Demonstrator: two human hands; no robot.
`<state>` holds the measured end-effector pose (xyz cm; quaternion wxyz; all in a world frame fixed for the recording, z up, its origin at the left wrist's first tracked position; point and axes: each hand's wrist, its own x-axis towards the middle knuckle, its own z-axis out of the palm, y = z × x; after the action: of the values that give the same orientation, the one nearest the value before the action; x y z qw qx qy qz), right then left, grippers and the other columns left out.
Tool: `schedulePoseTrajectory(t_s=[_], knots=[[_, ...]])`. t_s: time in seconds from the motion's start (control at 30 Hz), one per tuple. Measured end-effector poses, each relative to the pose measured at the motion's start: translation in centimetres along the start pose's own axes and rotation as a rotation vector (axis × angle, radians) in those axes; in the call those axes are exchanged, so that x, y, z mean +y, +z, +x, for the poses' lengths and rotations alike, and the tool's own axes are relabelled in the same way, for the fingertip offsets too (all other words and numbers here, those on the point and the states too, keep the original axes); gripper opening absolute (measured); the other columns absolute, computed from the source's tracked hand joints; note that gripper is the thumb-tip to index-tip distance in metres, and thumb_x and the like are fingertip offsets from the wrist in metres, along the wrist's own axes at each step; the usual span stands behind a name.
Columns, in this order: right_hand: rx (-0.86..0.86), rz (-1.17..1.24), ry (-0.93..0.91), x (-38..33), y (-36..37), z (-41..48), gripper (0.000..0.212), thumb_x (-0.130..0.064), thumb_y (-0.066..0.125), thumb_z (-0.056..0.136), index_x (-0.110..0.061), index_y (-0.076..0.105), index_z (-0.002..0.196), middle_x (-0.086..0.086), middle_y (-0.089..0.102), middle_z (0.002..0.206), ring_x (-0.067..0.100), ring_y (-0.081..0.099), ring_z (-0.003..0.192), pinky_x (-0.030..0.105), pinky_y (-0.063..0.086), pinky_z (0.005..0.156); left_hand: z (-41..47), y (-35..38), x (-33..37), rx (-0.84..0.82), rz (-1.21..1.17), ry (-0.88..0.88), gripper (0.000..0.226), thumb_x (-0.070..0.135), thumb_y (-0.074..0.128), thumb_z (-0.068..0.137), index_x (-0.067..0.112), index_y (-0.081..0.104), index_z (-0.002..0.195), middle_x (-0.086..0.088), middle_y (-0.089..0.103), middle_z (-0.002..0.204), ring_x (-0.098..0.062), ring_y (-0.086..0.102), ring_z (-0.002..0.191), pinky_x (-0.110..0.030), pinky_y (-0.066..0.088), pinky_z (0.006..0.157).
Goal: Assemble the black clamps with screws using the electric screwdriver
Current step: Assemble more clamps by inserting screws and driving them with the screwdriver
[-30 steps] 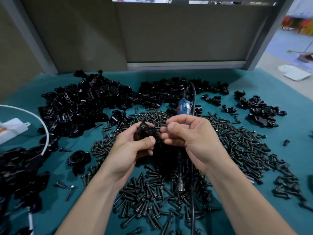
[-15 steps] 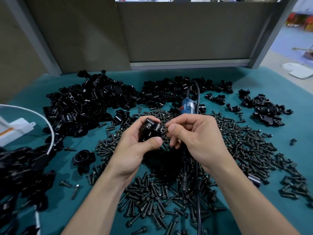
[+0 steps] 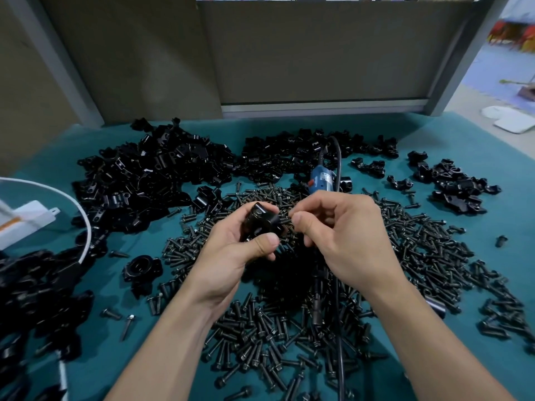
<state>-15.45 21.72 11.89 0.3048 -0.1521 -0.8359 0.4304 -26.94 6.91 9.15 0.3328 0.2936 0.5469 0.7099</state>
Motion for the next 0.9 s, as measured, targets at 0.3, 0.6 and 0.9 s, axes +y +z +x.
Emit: schedulePoseTrajectory(t_s=[0.3,0.6,0.9], knots=[[-0.064,-0.033,0.078,-0.2,0.7,-0.4,0.020,-0.027,0.076,0.094,-0.029,0.072,0.074,-0.004,0.066,0.054,0.010,0.060,0.047,0.021,0.048,0.050,-0.2,-0.1,0.2,0.024,0.071,0.026,0.037,0.008,0.078,0.074,0.029,0.078,0.104,0.007,0.071,0.087,-0.005,0.062,0.072,-0.020,0.050,0.061],[-0.032,-0.198,0.035,-0.9,0.2,-0.5,0.051,-0.054,0.043,0.103,-0.022,0.060,0.068,-0.003,0.057,0.058,0.014,0.052,0.055,0.023,0.040,0.050,-0.3,0.2,0.2,0.030,0.024,-0.010,0.036,0.010,0.086,0.075,0.025,0.079,0.107,0.003,0.073,0.092,-0.012,0.068,0.077,-0.027,0.058,0.067],[-0.096,-0.245,0.085,-0.4,0.5,-0.3,0.036,-0.045,0.062,0.100,-0.023,0.067,0.072,-0.001,0.063,0.061,0.015,0.057,0.059,0.028,0.044,0.050,-0.3,0.1,0.3,0.048,0.015,-0.016,0.034,0.007,0.085,0.073,0.025,0.080,0.102,0.001,0.075,0.095,-0.009,0.068,0.078,-0.025,0.057,0.065]])
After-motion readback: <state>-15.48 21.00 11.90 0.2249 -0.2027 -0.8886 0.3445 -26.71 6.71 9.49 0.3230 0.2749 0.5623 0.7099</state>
